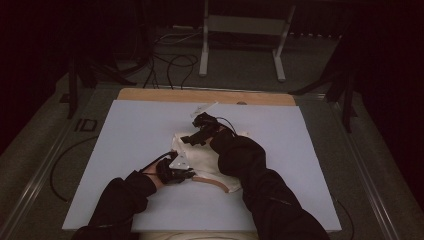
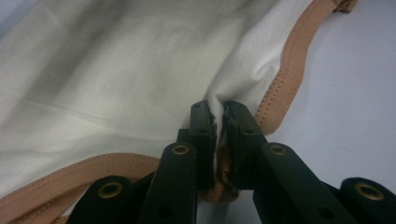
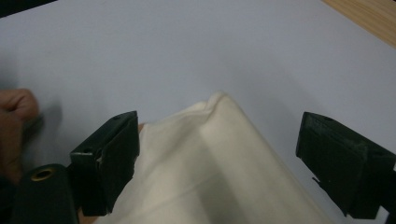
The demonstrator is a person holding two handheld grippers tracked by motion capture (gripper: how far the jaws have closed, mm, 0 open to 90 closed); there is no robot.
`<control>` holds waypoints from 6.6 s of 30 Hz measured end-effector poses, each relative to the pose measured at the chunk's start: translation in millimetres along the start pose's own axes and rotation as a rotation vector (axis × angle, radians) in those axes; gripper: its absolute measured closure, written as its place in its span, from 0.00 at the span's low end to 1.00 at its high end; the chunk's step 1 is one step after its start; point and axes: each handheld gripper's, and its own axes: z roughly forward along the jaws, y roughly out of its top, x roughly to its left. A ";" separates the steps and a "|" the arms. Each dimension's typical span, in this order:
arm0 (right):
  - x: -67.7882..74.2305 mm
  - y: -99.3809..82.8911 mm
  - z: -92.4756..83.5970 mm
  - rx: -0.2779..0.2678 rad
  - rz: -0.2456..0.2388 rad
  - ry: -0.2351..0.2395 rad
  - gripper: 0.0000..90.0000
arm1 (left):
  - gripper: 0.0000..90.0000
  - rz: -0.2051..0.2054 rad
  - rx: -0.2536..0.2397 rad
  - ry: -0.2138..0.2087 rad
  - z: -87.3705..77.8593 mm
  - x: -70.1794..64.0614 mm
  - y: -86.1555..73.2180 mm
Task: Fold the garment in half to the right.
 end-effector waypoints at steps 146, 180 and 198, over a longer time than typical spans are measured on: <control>-27.9 -4.0 -83.4 -0.077 0.060 -0.184 0.97 | 0.92 0.232 0.042 -0.033 -13.7 -9.4 85.0; -45.6 -50.2 -119.5 -0.109 0.139 -0.234 0.97 | 0.92 0.246 0.112 -0.106 24.1 -16.9 118.1; -65.2 -88.0 -116.9 -0.099 0.203 -0.252 0.97 | 0.91 0.212 0.148 -0.108 52.7 -24.2 130.7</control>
